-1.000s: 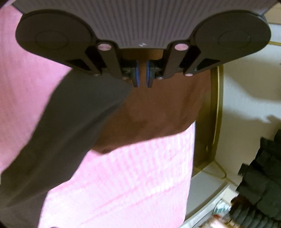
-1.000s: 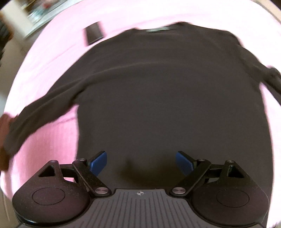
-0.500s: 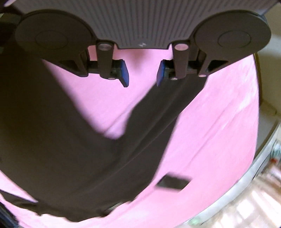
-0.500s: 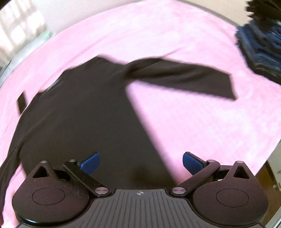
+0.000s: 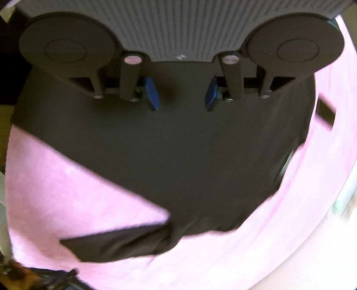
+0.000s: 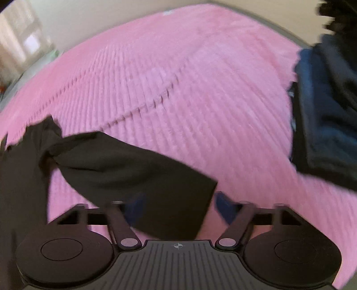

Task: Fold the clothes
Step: 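Lay the sleeve on the sweater body and open the left gripper, then grasp the other sleeve cuff with the right gripper and lay it across the body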

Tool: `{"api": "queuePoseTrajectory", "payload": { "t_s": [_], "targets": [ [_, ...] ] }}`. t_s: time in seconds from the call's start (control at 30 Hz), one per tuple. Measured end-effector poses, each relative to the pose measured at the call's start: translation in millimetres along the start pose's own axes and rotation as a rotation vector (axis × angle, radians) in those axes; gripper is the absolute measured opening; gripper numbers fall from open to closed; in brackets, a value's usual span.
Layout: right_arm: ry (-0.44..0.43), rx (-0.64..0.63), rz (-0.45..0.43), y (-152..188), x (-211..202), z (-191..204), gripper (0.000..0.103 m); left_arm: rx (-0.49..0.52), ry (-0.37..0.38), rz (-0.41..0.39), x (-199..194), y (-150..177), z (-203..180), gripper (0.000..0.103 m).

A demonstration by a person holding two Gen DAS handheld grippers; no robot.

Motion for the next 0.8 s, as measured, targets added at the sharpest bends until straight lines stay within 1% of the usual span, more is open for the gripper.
{"api": "queuePoseTrajectory", "payload": {
  "t_s": [0.1, 0.2, 0.23, 0.27, 0.3, 0.33, 0.37, 0.43, 0.5, 0.53, 0.57, 0.6, 0.67, 0.7, 0.73, 0.77, 0.8],
  "targets": [
    [-0.02, -0.117, 0.037, -11, 32, -11, 0.069, 0.032, -0.002, -0.018, 17, -39, -5, 0.042],
    [-0.064, -0.211, 0.085, -13, 62, -11, 0.069, 0.038, -0.02, -0.026, 24, -59, -6, 0.042],
    [-0.084, -0.233, 0.11, -12, 72, -10, 0.068, 0.039, -0.025, -0.018, 25, -57, -5, 0.043],
    [-0.102, -0.243, 0.138, -12, 81, -10, 0.046, 0.041, -0.029, -0.01, 26, -55, -4, 0.043],
    [-0.108, -0.253, 0.163, -12, 87, -9, 0.021, 0.045, -0.031, 0.004, 29, -54, -4, 0.043],
    [-0.108, -0.268, 0.184, -11, 91, -7, 0.012, 0.05, -0.033, 0.017, 32, -53, -5, 0.043],
    [-0.096, -0.288, 0.165, -15, 85, -6, 0.004, 0.055, -0.033, 0.028, 34, -52, -6, 0.043],
    [-0.052, -0.335, 0.071, -27, 57, -2, 0.004, 0.055, -0.035, 0.04, 36, -52, -7, 0.043],
    [-0.008, -0.381, -0.024, -39, 29, 2, 0.004, 0.044, -0.033, 0.035, 32, -56, -8, 0.043],
    [0.023, -0.421, -0.104, -42, 7, 7, 0.004, 0.039, -0.033, 0.033, 30, -58, -9, 0.043],
    [0.059, -0.473, -0.208, -44, -22, 15, 0.004, 0.036, -0.03, 0.029, 28, -59, -9, 0.043],
    [0.081, -0.523, -0.28, -36, -44, 24, 0.004, 0.033, -0.028, 0.025, 26, -60, -9, 0.043],
    [0.103, -0.617, -0.378, -7, -81, 42, 0.004, 0.029, -0.022, 0.021, 23, -61, -10, 0.043],
    [0.108, -0.652, -0.389, 13, -89, 49, 0.005, 0.029, -0.018, 0.022, 23, -60, -11, 0.043],
    [0.108, -0.678, -0.371, 38, -89, 54, 0.005, 0.031, -0.013, 0.025, 23, -59, -12, 0.043],
    [0.103, -0.667, -0.333, 57, -84, 54, 0.005, 0.033, -0.004, 0.03, 23, -57, -13, 0.043],
    [0.093, -0.63, -0.28, 73, -75, 50, 0.025, 0.034, 0.002, 0.035, 24, -55, -15, 0.043]
  ]
}}
Point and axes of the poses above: each gripper's, at about its wrist camera, not at the fingertips, and x roughly the way its jaws point, z to its left, y to its underside, the point moved 4 cm from there along x, roughly the way its jaws point, and after that the axes turned 1 degree about y, right-handed, at the moved point
